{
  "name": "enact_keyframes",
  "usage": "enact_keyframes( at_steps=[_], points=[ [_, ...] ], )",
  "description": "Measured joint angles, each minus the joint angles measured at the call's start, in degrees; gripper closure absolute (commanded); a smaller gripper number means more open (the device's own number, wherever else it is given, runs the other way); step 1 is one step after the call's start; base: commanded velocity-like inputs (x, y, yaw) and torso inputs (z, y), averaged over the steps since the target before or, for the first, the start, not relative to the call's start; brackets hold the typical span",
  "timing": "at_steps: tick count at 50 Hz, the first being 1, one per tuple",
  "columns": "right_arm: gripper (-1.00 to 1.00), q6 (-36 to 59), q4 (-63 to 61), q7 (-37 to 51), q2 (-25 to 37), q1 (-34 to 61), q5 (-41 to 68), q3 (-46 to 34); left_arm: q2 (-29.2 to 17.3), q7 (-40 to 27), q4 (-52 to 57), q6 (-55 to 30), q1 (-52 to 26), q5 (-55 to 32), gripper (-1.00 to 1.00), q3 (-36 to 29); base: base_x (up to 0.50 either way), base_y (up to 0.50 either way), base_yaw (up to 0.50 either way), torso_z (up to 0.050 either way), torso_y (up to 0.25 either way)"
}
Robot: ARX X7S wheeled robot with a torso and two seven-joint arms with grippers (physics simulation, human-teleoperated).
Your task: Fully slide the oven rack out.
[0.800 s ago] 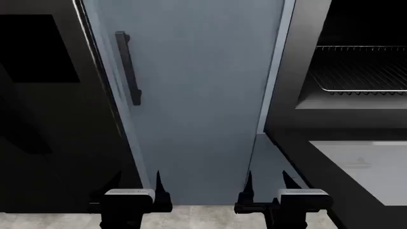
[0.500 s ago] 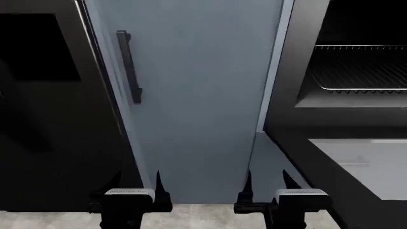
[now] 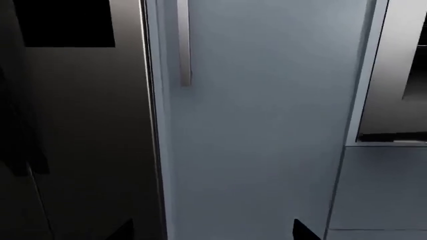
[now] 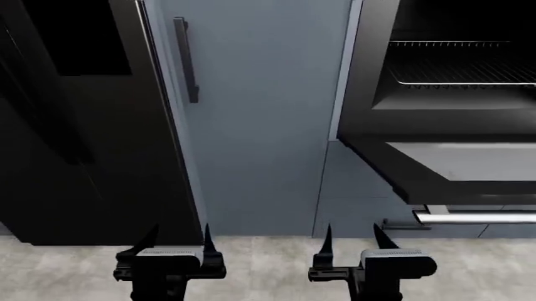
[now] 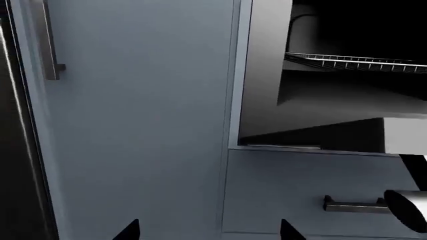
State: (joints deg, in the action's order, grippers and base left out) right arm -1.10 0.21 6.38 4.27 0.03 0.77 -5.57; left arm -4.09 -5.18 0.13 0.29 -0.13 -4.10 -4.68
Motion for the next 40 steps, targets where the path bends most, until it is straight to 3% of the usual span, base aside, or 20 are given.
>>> enact_keyframes(
  at_steps=[6, 11, 17, 23, 26, 29, 34, 40],
  points=[
    [-1.0, 1.95, -2.56, 0.41, 0.61, -0.44, 0.98, -0.16, -0.48, -0.76, 1.63, -1.85, 0.25, -1.15, -1.0, 0.01, -0.03, 0.0, 0.0, 0.0, 0.0],
    [-1.0, 9.99, -10.95, 0.32, 2.02, -0.47, 3.28, 0.28, -1.67, -2.17, 9.1, -10.29, 0.34, -3.14, -1.0, 0.62, 0.0, 0.0, 0.0, 0.0, 0.0],
    [-1.0, 25.14, -25.29, 0.15, 4.53, 1.53, 7.91, 2.18, -3.76, -3.96, 22.94, -27.54, -2.26, -7.97, -1.0, 2.77, 0.0, 0.0, 0.0, 0.0, 0.0],
    [-1.0, 44.25, -39.96, 1.47, 7.27, 7.41, 17.3, 7.74, -4.68, -5.58, 37.56, -50.86, -9.24, -17.74, -1.0, 9.97, 0.0, 0.0, 0.0, 0.0, 0.0],
    [-1.0, 52.76, -45.13, 7.12, 10.45, 11.97, 28.06, 11.85, -6.75, -11.3, 41.46, -60.84, -14.22, -27.82, -1.0, 15.13, 0.0, 0.0, 0.0, 0.0, 0.0],
    [-1.0, 59.65, -47.98, 15.87, 14.45, 17.64, 42.62, 15.52, -11.24, -22.25, 42.47, -65.96, -19.59, -41.82, -1.0, 17.43, 0.0, 0.0, 0.0, 0.0, 0.0],
    [-1.0, 65.37, -49.69, 30.92, 22.04, 26.6, 66.71, 17.98, -19.13, -40.43, 42.99, -68.77, -27.26, -69.14, -1.0, 18.12, 0.0, 0.0, 0.0, 0.0, 0.0],
    [-1.0, 67.75, -50.55, 43.81, 29.41, 34.63, 86.6, 18.42, -27.55, -54.9, 42.82, -68.77, -34.99, -92.66, -1.0, 16.87, 0.0, 0.0, 0.0, 0.0, 0.0]
  ],
)
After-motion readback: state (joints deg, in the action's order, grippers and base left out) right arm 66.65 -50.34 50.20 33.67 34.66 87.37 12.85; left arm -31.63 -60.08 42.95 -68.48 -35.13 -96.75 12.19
